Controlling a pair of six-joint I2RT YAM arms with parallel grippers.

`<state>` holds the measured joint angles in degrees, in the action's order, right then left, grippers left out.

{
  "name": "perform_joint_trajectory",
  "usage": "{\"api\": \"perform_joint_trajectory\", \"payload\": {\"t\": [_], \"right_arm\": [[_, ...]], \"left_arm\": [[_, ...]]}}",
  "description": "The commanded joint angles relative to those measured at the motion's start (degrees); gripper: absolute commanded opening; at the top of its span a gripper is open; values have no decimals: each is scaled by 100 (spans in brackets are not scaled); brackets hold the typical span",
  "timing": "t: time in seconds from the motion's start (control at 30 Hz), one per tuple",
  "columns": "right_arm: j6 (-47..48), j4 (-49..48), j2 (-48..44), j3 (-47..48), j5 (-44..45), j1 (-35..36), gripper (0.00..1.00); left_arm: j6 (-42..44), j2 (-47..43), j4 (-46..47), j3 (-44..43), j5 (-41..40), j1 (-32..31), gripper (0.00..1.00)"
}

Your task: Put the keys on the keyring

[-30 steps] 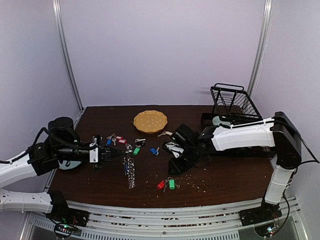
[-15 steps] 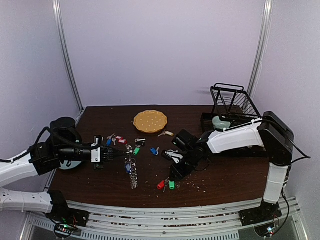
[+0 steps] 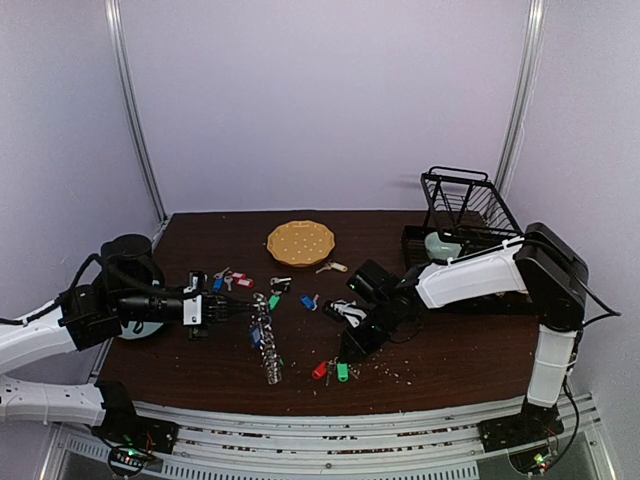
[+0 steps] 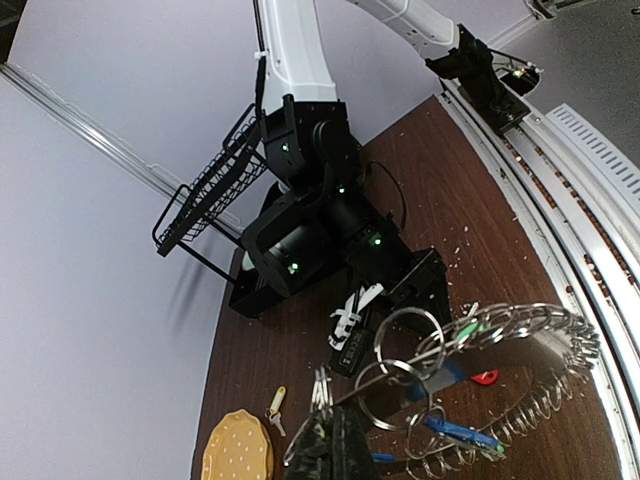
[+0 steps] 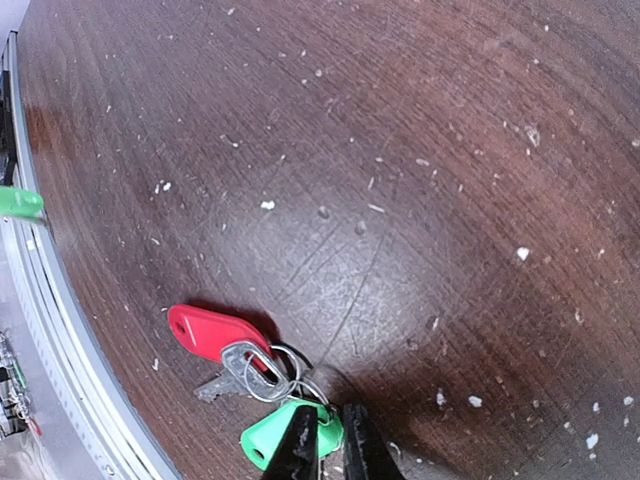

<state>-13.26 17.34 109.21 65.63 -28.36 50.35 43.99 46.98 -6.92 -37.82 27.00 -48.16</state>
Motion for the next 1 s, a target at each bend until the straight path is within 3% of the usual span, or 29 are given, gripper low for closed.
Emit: {"api": "perform_joint_trajectory", "payload": {"t": [0.0, 0.27, 0.43, 0.6, 0.97], "right_arm": [[117, -43, 79, 65, -93, -60, 13], [265, -91, 196, 91, -358, -66, 18], [261, -221, 279, 91, -500, -60, 14], [271, -237, 292, 91, -554, -65, 0], [219, 405, -460, 522, -483, -61, 0]], "left_arm": [[-66, -27, 494, 12, -11, -19, 0], [-67, -44, 490, 12, -38, -22, 0], [-76, -31, 490, 12, -75, -19, 0], [-81, -49, 490, 21, -99, -19, 0], [-101, 137, 516, 24, -459, -19, 0]]}}
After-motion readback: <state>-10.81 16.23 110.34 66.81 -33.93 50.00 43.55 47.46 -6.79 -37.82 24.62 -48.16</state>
